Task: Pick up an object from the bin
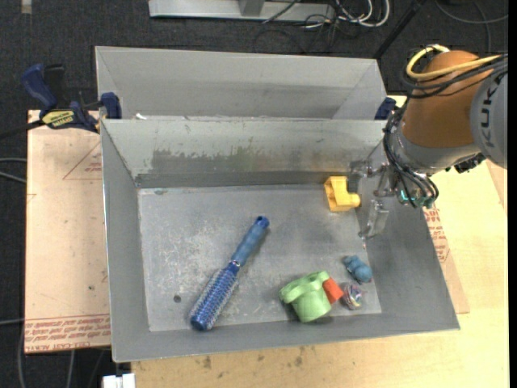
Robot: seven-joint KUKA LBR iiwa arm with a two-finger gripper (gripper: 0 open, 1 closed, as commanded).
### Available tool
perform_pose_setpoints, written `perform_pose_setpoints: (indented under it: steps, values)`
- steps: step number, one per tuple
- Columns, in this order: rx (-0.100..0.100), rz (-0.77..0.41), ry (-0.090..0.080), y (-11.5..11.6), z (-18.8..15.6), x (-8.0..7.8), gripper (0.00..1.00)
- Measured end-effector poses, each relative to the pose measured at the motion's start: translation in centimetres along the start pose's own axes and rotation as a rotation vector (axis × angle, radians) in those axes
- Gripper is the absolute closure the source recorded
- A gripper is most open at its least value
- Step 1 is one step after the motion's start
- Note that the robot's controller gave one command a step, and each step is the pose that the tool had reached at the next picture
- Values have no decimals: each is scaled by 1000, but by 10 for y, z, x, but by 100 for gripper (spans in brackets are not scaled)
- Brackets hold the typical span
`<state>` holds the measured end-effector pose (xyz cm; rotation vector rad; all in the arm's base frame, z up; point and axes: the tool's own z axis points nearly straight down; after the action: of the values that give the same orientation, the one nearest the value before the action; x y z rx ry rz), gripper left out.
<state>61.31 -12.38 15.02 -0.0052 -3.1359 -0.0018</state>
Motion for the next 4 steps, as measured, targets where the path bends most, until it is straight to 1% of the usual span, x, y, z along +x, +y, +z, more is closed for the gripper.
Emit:
perform_pose_setpoints:
  steps: [1,2,3,4]
  values:
    - [0,-441,-4,-4,42,108,0]
    - [-1,-1008,-5,12,82,100,0]
    - [2,-1009,-6,11,81,99,100]
    - [8,-1049,-14,48,-71,108,100]
